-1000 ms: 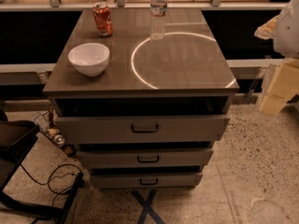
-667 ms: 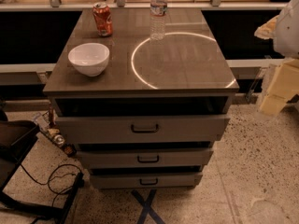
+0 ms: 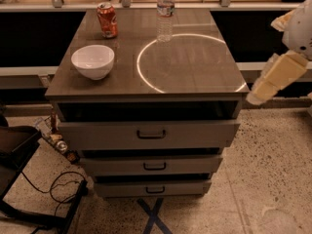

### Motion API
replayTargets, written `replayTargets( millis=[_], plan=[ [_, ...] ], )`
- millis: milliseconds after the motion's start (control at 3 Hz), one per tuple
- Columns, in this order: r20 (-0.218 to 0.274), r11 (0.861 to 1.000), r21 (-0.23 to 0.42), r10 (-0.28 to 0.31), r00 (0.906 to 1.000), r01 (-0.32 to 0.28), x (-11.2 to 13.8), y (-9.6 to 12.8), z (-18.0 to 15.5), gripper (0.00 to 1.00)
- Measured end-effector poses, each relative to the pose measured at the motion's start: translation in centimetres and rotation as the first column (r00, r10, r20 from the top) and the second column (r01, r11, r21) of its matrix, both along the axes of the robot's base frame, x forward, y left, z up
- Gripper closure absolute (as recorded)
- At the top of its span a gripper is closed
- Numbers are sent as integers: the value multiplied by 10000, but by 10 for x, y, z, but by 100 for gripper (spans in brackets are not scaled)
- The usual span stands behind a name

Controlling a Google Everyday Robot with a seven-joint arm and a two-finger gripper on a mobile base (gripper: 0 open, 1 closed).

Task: Move water bottle near white bowl

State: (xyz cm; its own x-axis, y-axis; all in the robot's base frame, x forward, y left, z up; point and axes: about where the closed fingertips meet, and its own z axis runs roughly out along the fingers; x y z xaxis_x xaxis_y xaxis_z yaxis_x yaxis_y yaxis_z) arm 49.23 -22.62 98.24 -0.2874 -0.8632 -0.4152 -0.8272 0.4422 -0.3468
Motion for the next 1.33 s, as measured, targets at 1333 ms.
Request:
replayTargets(
  millis=[1333],
  plan=[
    [2470, 8016, 5828, -3310, 9107, 1332, 148, -12, 3, 0]
  ],
)
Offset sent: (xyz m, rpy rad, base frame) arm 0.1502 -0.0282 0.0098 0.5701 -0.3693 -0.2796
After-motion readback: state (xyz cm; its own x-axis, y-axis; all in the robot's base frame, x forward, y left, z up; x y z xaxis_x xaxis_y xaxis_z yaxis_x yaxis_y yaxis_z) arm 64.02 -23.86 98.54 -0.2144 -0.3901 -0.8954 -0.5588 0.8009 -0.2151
